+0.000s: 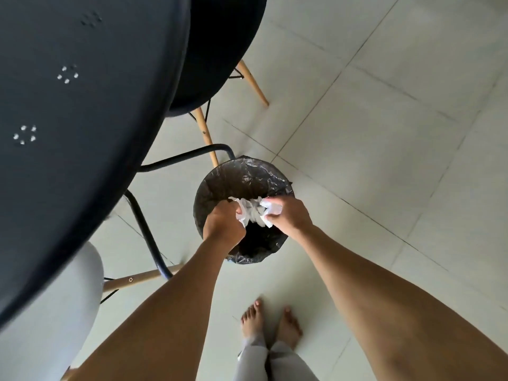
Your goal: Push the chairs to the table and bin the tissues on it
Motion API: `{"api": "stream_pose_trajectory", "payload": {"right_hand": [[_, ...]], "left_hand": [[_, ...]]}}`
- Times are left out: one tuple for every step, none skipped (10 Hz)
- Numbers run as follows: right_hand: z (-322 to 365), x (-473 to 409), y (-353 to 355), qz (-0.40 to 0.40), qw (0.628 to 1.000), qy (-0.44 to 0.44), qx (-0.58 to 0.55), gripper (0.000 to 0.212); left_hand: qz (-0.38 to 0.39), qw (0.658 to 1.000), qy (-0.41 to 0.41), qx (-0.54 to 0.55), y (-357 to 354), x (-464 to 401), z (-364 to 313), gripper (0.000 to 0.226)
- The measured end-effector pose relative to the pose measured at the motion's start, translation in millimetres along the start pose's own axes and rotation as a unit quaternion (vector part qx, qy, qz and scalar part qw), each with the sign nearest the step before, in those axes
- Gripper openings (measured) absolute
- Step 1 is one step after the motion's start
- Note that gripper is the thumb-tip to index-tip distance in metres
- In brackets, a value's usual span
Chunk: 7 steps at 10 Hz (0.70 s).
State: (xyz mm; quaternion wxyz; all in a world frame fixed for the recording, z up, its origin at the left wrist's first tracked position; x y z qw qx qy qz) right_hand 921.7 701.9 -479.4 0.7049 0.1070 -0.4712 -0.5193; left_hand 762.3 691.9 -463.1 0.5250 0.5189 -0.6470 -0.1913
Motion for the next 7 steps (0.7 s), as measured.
{"api": "stream_pose_trajectory", "payload": {"right_hand": [[-14.2,-14.8,-18.7,-0.002,1.000,0.003,0.007,0.051],[-35.3,-15.4,-42.2,0.031,0.994,0.015,0.103,0.051],[-49.6,-6.6,-55.6,0.076,0.976,0.030,0.203,0.052],[-69.1,2.2,-66.3,0.140,0.952,0.018,0.272,0.053],[-74.0,6.7,-68.9,0.155,0.944,0.017,0.292,0.051],[-73.3,7.9,-66.5,0.147,0.943,0.017,0.298,0.050],[-70.8,8.0,-64.6,0.154,0.945,0.018,0.286,0.050]], "left_hand": [[-0.003,1.000,-0.002,-0.007,-9.3,-11.9,11.7,0.034],[0.002,1.000,0.013,-0.002,-17.1,-20.0,26.0,0.030],[0.005,1.000,0.015,0.002,-21.3,-20.9,31.3,0.031],[0.022,1.000,-0.003,0.000,-25.9,-19.4,32.2,0.041],[0.040,0.999,-0.016,-0.011,-28.1,-17.4,31.7,0.047],[0.039,0.999,-0.016,-0.017,-28.4,-15.5,25.4,0.047],[0.044,0.999,-0.007,-0.010,-29.4,-13.7,22.5,0.047]]}}
Point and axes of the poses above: each hand's wrist, its own x-axis away from the middle knuckle, its own y-axis out of the back of the hand, z = x × y, the point moved 2 cm from there along -x, towards the middle knuckle, and after that the axes turned 1 degree about -y, right-handed, at the moved point
